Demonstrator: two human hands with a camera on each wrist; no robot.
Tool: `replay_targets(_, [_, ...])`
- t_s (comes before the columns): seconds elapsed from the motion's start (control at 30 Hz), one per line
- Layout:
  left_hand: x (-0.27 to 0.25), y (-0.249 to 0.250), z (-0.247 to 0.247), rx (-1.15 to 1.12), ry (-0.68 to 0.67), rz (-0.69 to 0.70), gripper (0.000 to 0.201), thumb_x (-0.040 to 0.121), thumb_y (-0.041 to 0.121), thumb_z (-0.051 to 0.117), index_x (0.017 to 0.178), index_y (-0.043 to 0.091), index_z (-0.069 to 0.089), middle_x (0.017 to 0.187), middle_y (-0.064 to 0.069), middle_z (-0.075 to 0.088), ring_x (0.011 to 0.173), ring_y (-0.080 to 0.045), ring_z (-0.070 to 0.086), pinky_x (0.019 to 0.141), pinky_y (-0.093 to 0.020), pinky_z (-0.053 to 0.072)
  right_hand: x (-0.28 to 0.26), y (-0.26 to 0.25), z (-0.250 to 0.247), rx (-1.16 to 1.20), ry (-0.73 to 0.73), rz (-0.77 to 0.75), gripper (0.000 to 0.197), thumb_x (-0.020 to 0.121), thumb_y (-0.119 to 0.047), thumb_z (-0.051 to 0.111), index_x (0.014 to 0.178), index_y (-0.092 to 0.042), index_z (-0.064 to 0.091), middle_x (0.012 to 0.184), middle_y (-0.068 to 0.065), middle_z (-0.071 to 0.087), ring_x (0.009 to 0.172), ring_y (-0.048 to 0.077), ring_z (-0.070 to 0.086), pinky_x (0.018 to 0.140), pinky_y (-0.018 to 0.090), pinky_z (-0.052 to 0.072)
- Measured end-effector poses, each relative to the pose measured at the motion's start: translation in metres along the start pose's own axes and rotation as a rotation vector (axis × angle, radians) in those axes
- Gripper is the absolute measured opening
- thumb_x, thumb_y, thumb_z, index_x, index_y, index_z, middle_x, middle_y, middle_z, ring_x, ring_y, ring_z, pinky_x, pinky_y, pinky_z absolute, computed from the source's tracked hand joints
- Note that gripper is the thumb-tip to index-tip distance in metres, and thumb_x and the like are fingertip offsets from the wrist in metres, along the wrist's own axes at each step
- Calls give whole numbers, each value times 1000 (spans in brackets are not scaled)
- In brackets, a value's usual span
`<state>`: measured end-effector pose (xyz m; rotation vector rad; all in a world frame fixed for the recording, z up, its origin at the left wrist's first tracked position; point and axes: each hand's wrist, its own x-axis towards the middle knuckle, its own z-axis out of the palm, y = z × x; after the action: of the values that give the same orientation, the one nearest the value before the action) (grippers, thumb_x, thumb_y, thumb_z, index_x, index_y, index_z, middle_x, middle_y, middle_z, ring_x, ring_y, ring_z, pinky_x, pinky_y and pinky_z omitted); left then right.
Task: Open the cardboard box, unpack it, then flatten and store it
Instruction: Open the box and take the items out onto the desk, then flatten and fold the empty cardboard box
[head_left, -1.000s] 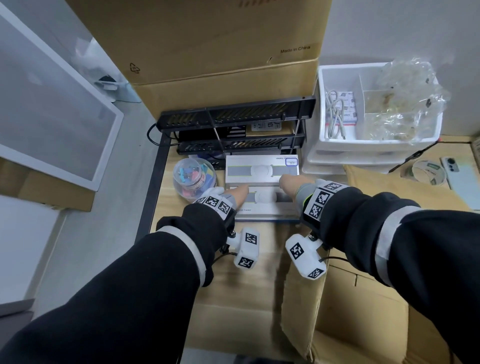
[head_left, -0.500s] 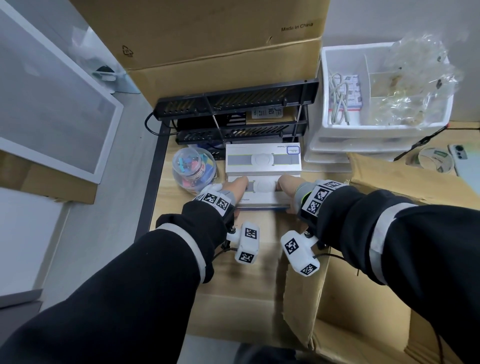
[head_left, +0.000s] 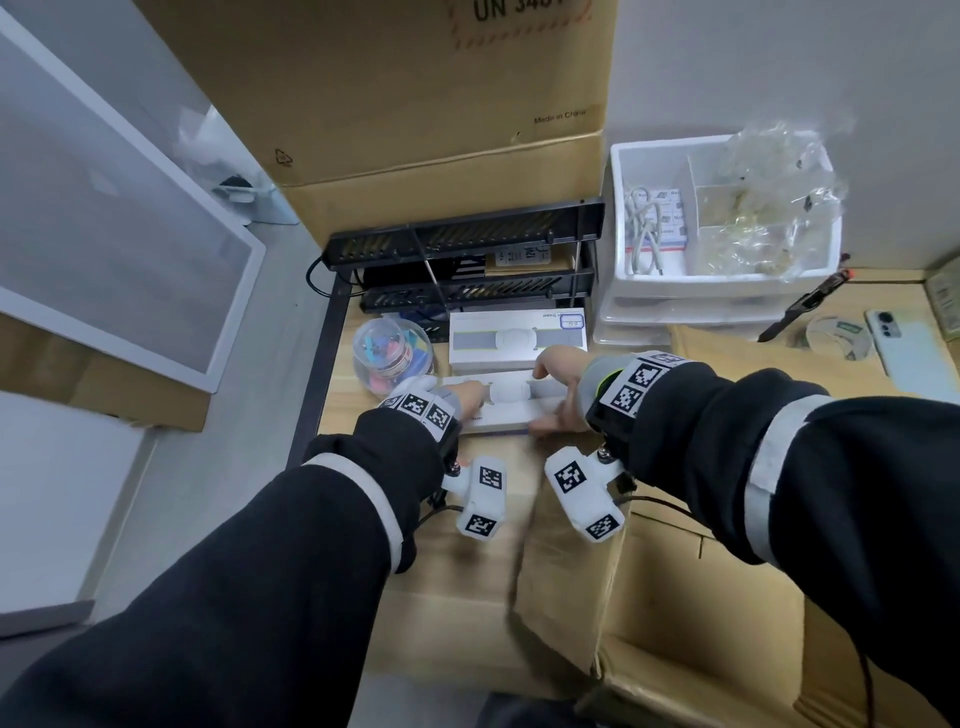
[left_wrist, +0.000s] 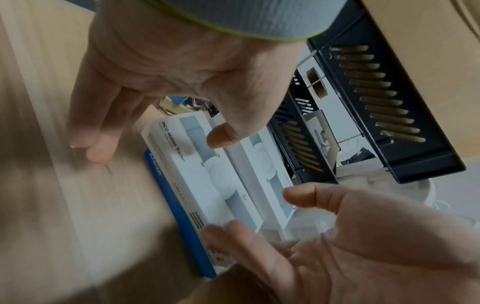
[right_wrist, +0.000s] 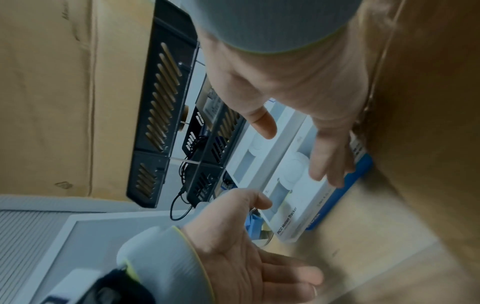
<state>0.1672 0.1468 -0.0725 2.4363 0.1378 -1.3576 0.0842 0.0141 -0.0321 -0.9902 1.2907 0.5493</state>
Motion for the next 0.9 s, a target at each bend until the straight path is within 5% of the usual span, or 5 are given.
replay_targets(0.13, [-17, 3, -1, -72, -7, -10, 71, 64, 47, 68, 109, -3, 46, 93, -21, 65, 84, -33, 71, 81, -44, 58, -5, 7, -8, -101, -111, -124, 84, 48, -14, 82, 124, -12, 46, 143, 14, 46, 123, 34, 55, 105, 43, 47])
replay_targets(0.2, [-36, 7, 3, -92, 28, -17, 64, 70, 40, 62, 116, 0, 45, 79, -25, 69, 49, -35, 66, 57, -49, 58, -24, 6, -16, -19, -139, -89, 59, 71, -21, 65, 125, -3, 49, 128, 15, 62, 105, 27, 68, 96, 31, 53])
replay_targets(0.33, [-58, 29, 22, -37, 13, 101, 50, 71, 36, 63, 109, 3, 55, 75, -25, 74, 59, -32, 67, 76, -46, 57, -49, 5, -42, 4, -128, -167, 25, 91, -21, 47, 100, 0, 56, 86, 21, 73, 58, 25, 72, 51, 27, 59])
replay_targets(0.4, [-83, 44, 29, -26, -1, 214, 34, 84, 34, 64, 99, 5, 57, 76, -17, 70, 58, -26, 63, 65, -28, 54, -62, 7, -59, 5, -125, -200, 24, 93, -21, 45, 95, -1, 59, 78, 19, 74, 57, 23, 72, 51, 28, 59])
replay_targets(0.9, [-143, 98, 126, 508, 66, 418, 24, 94, 31, 57, 91, 8, 60, 98, -14, 64, 93, -28, 67, 86, -32, 56, -60, 80, -194, 53, -78, -212, 35, 95, -25, 43, 104, -1, 66, 95, 18, 76, 81, 23, 74, 66, 28, 60])
